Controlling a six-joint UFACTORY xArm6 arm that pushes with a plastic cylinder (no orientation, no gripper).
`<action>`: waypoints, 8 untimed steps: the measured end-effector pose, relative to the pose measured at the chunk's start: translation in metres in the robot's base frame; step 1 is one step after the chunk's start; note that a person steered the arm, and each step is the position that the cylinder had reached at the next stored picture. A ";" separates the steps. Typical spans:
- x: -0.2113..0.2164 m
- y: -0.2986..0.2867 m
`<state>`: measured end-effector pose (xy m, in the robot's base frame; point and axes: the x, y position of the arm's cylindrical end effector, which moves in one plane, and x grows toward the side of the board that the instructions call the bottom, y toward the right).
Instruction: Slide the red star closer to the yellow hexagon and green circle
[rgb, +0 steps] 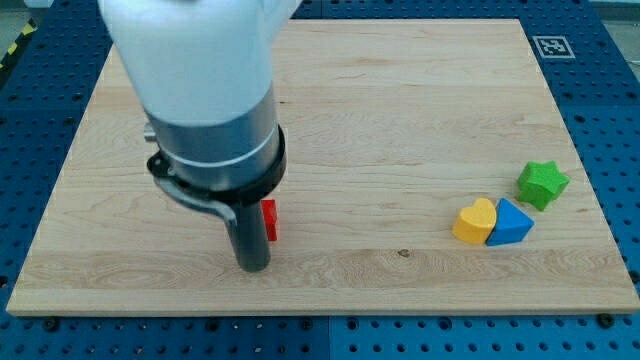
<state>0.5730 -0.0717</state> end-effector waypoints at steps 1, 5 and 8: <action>-0.024 0.000; -0.141 -0.001; -0.249 -0.005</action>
<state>0.3241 -0.0763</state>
